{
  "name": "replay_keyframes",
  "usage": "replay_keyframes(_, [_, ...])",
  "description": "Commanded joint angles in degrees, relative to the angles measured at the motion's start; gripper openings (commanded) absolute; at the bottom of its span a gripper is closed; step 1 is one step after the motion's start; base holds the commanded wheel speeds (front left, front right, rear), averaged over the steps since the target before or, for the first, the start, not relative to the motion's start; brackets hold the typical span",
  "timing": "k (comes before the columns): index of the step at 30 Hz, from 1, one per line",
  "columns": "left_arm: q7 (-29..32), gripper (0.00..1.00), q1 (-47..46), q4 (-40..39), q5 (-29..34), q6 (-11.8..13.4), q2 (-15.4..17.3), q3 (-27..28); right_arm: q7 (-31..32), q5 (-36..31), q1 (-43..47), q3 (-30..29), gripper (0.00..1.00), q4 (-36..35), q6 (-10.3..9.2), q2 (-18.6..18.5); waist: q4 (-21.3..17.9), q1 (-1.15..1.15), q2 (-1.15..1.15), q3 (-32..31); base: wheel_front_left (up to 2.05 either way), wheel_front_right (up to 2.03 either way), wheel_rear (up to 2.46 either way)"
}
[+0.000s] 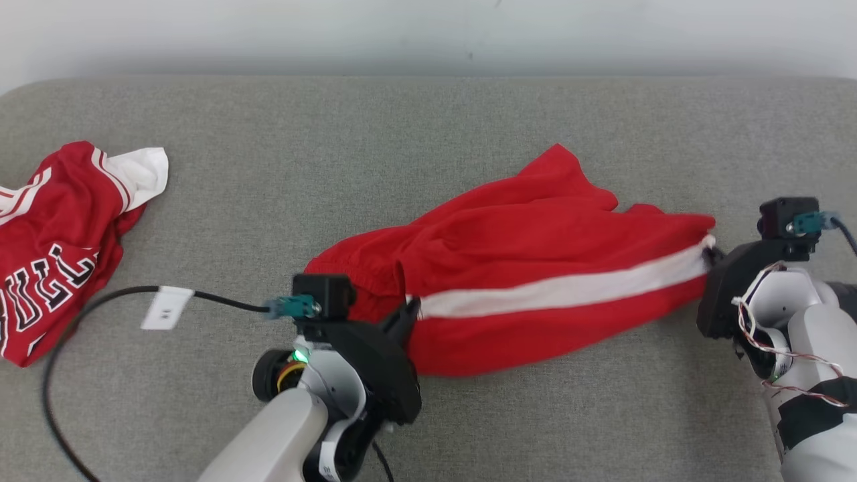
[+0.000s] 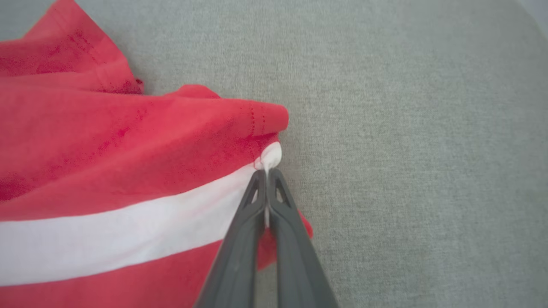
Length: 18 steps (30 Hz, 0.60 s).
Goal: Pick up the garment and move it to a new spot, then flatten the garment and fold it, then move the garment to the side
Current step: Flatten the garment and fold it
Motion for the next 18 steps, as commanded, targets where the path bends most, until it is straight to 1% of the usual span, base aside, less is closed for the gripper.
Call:
replay_keyframes(1, [-2.48,0.00,-0.97,-1.14,-0.08,-0.57,-0.19,1.40,-1.52,1.65,-0.25,0.35,0.00,-1.58,0.08,-0.15,-0.14,0.00,0.00,-0.63,0.00,0.00,0.00])
replay_keyframes(4, [-5.02,0.00,-1.26,-2.43,-0.68,-1.07,-0.40,3.09,-2.67,3.72,0.22,0.79,0.00,-3.96,0.08,0.01,-0.21,0.00,0.00,-1.29,0.00,0.00,0.00])
replay_keyframes(7, [-8.51,0.00,-0.99,-5.05,-3.12,-2.24,-1.43,6.39,-3.59,11.01,1.67,1.70,0.00,-8.89,0.08,1.23,-0.46,0.00,0.00,-2.51,0.00,0.00,0.00])
replay_keyframes(11, [-11.11,0.00,-1.73,-9.77,-6.48,-3.57,-2.01,10.65,-4.59,19.14,2.68,2.12,0.00,-17.78,0.08,-0.25,-1.28,0.00,0.00,-3.75,0.00,0.00,0.00])
replay_keyframes(14, [-10.00,0.00,-2.85,-13.28,-10.11,-4.02,-2.50,13.30,-5.56,23.39,2.27,2.09,0.00,-23.66,0.08,-0.73,-2.40,0.00,0.00,-4.04,0.00,0.00,0.00])
replay_keyframes(16, [-8.01,0.00,-4.06,-15.10,-11.67,-3.78,-1.59,14.42,-6.62,25.28,1.17,1.60,0.00,-26.75,0.08,-1.17,-3.18,0.00,0.00,-3.85,0.00,0.00,0.00])
replay_keyframes(18, [-5.85,0.00,-5.97,-16.97,-13.38,-3.36,-0.48,15.91,-8.03,27.35,-0.24,1.22,0.00,-29.44,0.08,-0.84,-4.19,0.00,0.00,-3.21,0.00,0.00,0.00])
